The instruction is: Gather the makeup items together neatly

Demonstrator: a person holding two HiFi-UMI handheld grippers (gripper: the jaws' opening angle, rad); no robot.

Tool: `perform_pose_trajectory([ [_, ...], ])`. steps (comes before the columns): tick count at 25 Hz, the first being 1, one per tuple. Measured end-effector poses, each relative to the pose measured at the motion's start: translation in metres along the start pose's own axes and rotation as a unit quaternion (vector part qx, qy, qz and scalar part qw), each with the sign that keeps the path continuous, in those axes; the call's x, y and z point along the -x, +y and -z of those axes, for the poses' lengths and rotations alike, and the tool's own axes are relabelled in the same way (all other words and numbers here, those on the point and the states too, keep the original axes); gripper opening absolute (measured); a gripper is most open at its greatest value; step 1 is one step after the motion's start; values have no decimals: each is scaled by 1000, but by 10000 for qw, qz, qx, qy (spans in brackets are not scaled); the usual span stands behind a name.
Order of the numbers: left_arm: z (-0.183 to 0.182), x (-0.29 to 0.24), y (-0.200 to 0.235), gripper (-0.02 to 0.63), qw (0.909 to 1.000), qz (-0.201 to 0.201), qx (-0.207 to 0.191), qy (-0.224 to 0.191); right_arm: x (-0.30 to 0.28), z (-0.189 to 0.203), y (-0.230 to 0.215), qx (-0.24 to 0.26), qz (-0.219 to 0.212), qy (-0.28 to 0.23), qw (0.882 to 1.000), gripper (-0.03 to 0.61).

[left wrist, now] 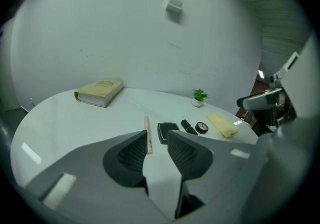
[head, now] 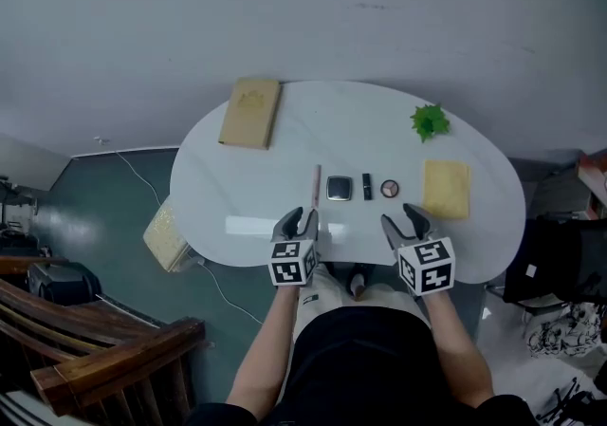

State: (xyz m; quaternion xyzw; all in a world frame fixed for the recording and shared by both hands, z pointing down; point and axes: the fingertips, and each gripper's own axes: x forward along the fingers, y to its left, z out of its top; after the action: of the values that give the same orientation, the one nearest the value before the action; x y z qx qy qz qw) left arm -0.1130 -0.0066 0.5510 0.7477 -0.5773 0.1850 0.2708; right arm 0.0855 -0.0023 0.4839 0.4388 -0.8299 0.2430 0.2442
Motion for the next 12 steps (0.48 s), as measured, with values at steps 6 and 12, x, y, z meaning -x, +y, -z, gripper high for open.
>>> perform_pose_trajectory([
  [6, -35, 26, -12, 107, 9991, 214, -29, -355, 3, -27, 8, 216, -159, -263, 9993, 209],
  [12, -78, 50, -18, 85, 9959, 326, -124, -834, 5, -51, 18, 516, -254, -452, 9973, 195],
])
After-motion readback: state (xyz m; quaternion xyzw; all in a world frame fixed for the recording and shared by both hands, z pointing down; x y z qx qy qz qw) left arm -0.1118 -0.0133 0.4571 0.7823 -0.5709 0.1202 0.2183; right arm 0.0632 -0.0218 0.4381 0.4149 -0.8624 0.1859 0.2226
